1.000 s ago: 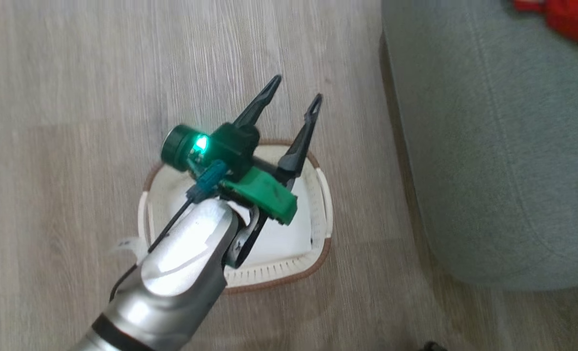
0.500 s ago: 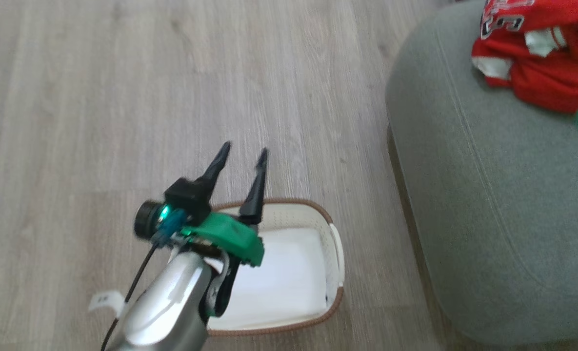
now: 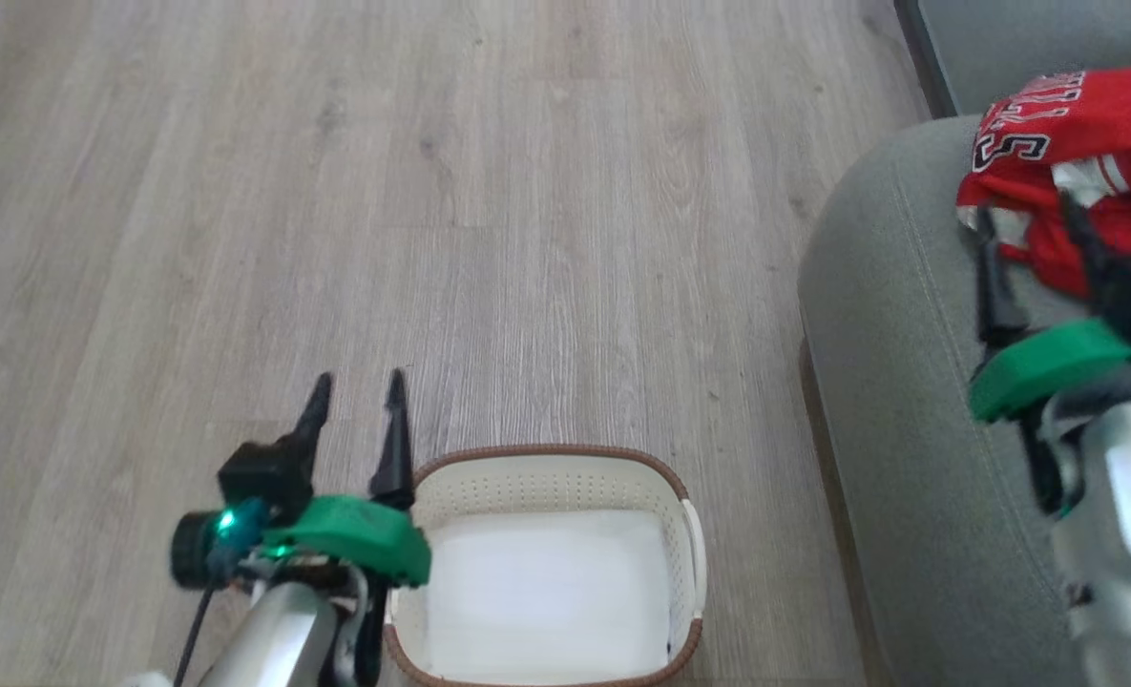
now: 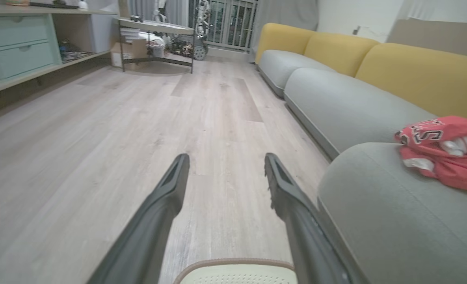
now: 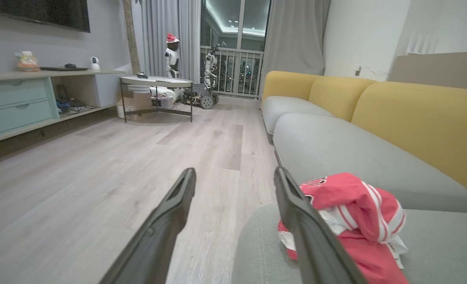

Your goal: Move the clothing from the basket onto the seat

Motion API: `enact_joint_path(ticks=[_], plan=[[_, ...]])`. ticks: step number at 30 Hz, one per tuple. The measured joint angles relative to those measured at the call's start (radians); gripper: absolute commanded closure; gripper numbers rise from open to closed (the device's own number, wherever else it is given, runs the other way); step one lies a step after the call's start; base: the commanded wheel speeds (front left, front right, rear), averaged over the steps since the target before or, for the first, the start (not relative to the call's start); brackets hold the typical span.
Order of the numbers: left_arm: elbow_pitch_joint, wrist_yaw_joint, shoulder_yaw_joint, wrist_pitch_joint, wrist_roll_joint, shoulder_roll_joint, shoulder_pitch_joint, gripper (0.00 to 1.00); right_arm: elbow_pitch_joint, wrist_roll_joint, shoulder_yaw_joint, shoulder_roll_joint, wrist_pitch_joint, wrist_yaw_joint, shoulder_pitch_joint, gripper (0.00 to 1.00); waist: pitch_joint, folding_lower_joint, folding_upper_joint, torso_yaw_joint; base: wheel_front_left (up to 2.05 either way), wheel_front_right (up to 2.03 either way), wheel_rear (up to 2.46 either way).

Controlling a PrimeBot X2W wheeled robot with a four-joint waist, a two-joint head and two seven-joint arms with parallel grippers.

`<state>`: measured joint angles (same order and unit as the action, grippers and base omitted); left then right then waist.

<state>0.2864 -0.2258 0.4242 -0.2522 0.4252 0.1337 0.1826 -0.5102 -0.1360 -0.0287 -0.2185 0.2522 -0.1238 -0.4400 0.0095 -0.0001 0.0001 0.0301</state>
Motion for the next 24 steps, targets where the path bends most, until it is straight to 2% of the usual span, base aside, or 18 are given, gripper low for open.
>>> enact_joint_path(ticks=[1, 9, 18, 24], plan=[[0.000, 0.000, 0.000, 0.000, 0.000, 0.000, 0.000, 0.00, 0.000, 0.000, 0.000, 0.000, 0.000, 0.000, 0.000, 0.00, 0.000, 0.0000, 0.0000, 0.000, 0.00, 0.00, 0.00], [-0.058, -0.030, -0.087, 0.000, -0.004, 0.023, -0.131, 0.00, 0.151, 0.056, -0.039, 0.124, 0.000, 0.000, 0.192, 0.00, -0.024, 0.0000, 0.0000, 0.024, 0.00, 0.00, 0.00], [-0.123, -0.030, -0.147, 0.000, -0.035, 0.022, -0.251, 0.00, 0.263, 0.089, -0.064, 0.165, 0.000, 0.000, 0.349, 0.00, -0.043, 0.0000, 0.0000, 0.046, 0.00, 0.00, 0.00], [-0.135, -0.019, -0.184, 0.000, -0.055, 0.007, -0.297, 0.00, 0.318, 0.017, -0.060, 0.170, 0.000, 0.000, 0.433, 0.00, -0.048, 0.0000, 0.0000, 0.055, 0.00, 0.00, 0.00]])
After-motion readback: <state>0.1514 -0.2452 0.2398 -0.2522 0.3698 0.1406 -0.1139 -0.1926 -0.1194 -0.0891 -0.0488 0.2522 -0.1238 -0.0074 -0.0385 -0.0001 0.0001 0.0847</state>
